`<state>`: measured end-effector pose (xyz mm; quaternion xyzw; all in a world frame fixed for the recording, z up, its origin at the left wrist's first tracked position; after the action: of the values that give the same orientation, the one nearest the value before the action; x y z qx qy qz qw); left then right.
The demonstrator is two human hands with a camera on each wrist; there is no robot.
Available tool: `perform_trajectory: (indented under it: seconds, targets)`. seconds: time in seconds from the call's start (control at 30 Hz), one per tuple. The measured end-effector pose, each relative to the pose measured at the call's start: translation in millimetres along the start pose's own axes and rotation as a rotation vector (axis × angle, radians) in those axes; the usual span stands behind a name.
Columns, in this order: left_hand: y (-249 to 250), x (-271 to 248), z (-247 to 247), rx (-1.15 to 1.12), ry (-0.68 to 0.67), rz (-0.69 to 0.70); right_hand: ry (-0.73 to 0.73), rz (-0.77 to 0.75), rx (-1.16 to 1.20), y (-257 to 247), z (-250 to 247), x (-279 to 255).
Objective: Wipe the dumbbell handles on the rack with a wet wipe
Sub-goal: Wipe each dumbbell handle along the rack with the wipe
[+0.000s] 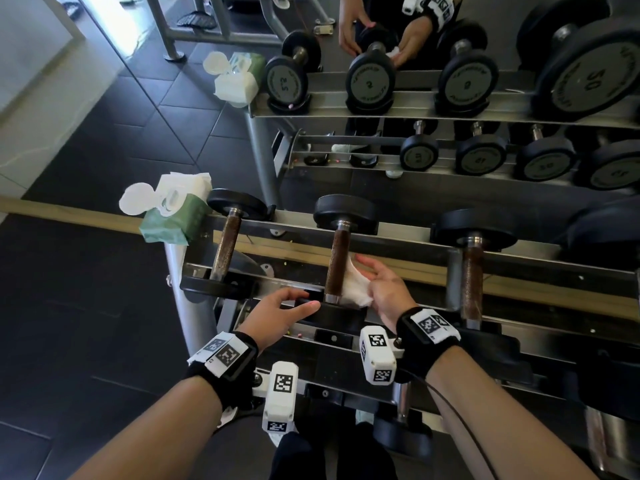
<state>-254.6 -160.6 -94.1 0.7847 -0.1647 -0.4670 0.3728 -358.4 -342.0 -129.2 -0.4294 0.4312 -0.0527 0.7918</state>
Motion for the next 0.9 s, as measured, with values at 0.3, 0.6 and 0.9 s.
perform_trajectory:
  seconds: [0.3, 0.6, 0.9]
  targets:
    - [-2.5, 0.1, -1.2, 0.005, 0.015, 0.003, -0.073, 0.036, -0.006, -8.9, 28.2, 7.1]
    - [-6.2, 2.0, -0.6, -0.023, -0.038, -0.021, -0.008, 0.05, -0.049, -0.8, 4.8, 7.5]
    - [-2.2, 2.1, 0.2, -0.054, -0.038, -0.023, -0.048, 0.046, -0.187, 2.1, 11.2, 5.0]
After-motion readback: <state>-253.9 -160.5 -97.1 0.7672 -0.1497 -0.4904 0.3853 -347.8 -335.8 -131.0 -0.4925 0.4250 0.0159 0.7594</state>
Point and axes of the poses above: each hand's wrist, its own x-axis towards the middle knuckle, its own z-axis out of the palm, y = z × x, the point moved 8 cm from there along x, towards the middle knuckle, and after that the axes turned 3 degrees about -y, right-handed, at the moved point
